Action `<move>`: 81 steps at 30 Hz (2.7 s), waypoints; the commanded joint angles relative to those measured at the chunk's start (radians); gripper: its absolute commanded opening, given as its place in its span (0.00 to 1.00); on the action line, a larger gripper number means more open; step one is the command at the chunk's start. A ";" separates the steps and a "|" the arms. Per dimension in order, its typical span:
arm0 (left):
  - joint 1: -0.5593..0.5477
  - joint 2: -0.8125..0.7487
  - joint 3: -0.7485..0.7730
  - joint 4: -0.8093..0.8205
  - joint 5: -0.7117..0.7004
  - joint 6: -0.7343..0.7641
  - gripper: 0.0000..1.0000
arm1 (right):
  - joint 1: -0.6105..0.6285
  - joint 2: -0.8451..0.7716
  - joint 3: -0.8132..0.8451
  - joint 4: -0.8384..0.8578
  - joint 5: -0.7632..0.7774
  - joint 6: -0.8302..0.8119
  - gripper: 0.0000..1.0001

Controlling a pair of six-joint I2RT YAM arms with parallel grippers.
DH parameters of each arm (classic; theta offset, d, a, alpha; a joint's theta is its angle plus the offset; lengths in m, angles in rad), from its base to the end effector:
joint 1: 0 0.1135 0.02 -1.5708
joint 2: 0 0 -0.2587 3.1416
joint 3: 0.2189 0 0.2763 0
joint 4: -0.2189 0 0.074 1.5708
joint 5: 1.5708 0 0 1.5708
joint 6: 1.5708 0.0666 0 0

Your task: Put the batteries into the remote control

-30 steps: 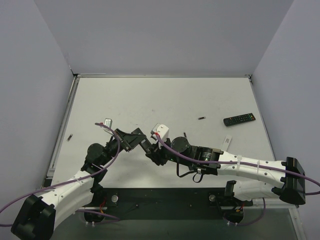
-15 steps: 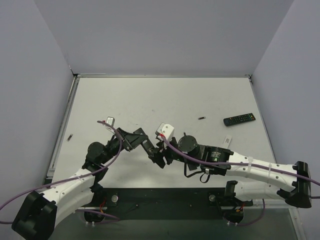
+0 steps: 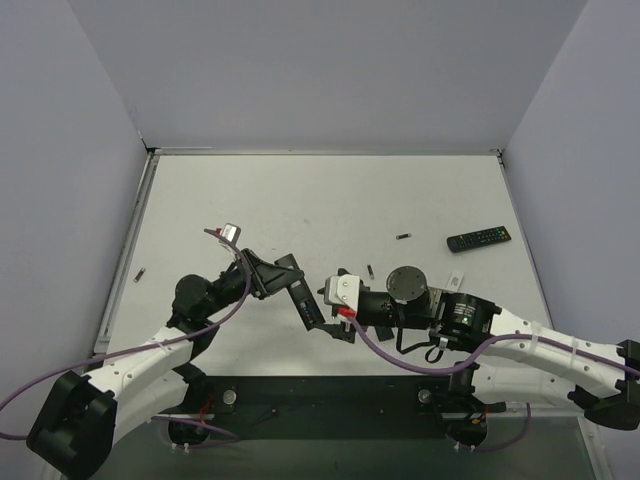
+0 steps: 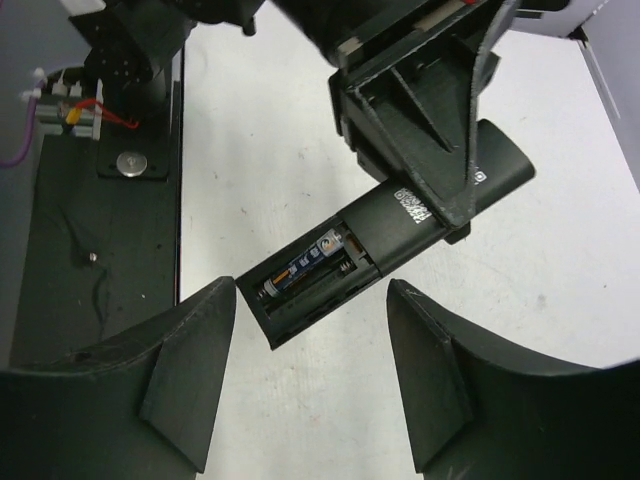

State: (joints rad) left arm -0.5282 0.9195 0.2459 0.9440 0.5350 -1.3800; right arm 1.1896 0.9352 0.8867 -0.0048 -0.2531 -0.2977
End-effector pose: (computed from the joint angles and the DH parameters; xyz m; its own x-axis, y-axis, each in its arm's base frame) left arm 0.1884 -0.1492 0.2330 -0.7986 -0.5119 -0.3165 0.3892 -0.0382 -0.9203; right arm 0.0876 0.2633 0.3612 0.2719 -0.0848 -0.9586 -0.9539 0.1079 -0.2801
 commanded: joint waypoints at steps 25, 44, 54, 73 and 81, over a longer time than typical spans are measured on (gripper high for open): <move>0.002 -0.022 0.187 -0.174 0.191 0.118 0.00 | -0.077 0.120 0.146 -0.052 -0.379 -0.316 0.28; 0.002 -0.030 0.204 -0.194 0.201 0.124 0.00 | -0.107 0.183 0.159 -0.060 -0.425 -0.313 0.23; 0.002 -0.031 0.213 -0.191 0.195 0.113 0.00 | -0.108 0.205 0.159 -0.092 -0.436 -0.316 0.15; 0.004 -0.073 0.219 -0.034 0.137 0.029 0.00 | -0.122 0.224 0.040 -0.106 -0.413 -0.293 0.07; 0.004 -0.087 0.225 -0.004 0.122 -0.011 0.00 | -0.122 0.237 -0.023 -0.106 -0.289 -0.311 0.06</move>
State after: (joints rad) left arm -0.5236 0.8902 0.3954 0.7357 0.6994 -1.2789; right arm 1.0740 1.1286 0.9443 0.0364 -0.6338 -0.6037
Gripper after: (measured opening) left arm 0.281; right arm 0.060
